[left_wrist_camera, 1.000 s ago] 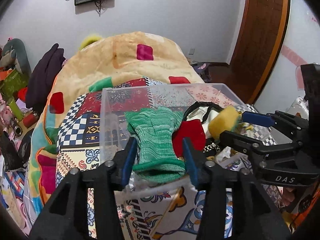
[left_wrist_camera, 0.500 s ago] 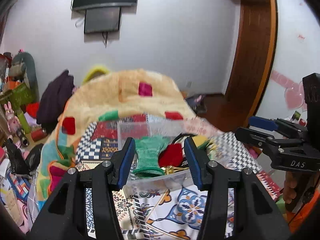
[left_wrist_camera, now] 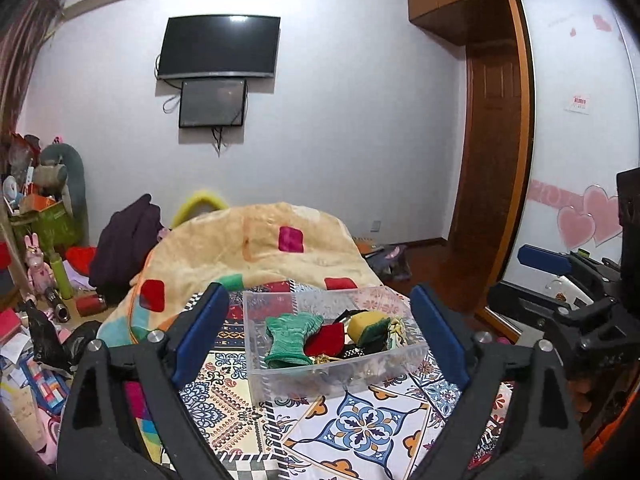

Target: Organize soft objects

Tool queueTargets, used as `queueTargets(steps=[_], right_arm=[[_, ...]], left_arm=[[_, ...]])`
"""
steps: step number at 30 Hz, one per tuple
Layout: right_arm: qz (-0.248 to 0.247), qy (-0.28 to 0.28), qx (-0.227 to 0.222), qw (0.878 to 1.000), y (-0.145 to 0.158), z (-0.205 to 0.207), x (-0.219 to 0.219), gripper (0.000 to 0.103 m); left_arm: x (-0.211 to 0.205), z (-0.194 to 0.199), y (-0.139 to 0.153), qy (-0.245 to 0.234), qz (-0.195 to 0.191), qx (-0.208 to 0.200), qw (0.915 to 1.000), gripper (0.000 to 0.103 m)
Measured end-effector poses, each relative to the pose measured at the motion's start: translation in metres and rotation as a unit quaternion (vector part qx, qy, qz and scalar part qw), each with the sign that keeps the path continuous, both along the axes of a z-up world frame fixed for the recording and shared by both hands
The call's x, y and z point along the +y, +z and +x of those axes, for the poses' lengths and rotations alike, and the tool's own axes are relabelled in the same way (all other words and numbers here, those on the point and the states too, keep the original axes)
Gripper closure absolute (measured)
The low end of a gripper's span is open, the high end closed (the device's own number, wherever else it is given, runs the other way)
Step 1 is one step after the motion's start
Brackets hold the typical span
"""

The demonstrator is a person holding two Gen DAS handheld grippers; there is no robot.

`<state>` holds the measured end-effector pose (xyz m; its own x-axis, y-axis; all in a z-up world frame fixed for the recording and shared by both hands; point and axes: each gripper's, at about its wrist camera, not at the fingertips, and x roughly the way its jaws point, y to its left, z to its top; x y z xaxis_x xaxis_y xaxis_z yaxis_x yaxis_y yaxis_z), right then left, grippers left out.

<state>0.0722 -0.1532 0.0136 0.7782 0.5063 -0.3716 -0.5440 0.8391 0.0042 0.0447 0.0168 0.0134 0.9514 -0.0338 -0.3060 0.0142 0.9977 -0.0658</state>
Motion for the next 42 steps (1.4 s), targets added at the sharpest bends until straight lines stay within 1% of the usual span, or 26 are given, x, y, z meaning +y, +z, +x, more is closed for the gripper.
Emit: queueTargets(steps=[4,8,16,42], right_arm=[[0.002,-0.005,-0.016,1.000,-0.001,-0.008,-0.001,0.000],[0.017,-0.013,-0.024,0.999,0.000,-0.010,-0.007,0.000],[0.035,-0.015,-0.016,0.999,-0.002,-0.009,-0.018,0.000],[0.041,-0.004,-0.012,0.999,0.000,-0.014,-0.019,0.000]], left_arm=[[0.001,-0.005,-0.001,0.000,-0.002,-0.005,1.0000,0.006],[0.000,-0.010,-0.003,0.001,0.003,-0.011,0.9999,0.005],[-0.004,-0.014,-0.004,-0.002,0.010,-0.017,0.9998,0.003],[-0.008,-0.016,-0.004,-0.002,0.016,-0.014,0.9998,0.000]])
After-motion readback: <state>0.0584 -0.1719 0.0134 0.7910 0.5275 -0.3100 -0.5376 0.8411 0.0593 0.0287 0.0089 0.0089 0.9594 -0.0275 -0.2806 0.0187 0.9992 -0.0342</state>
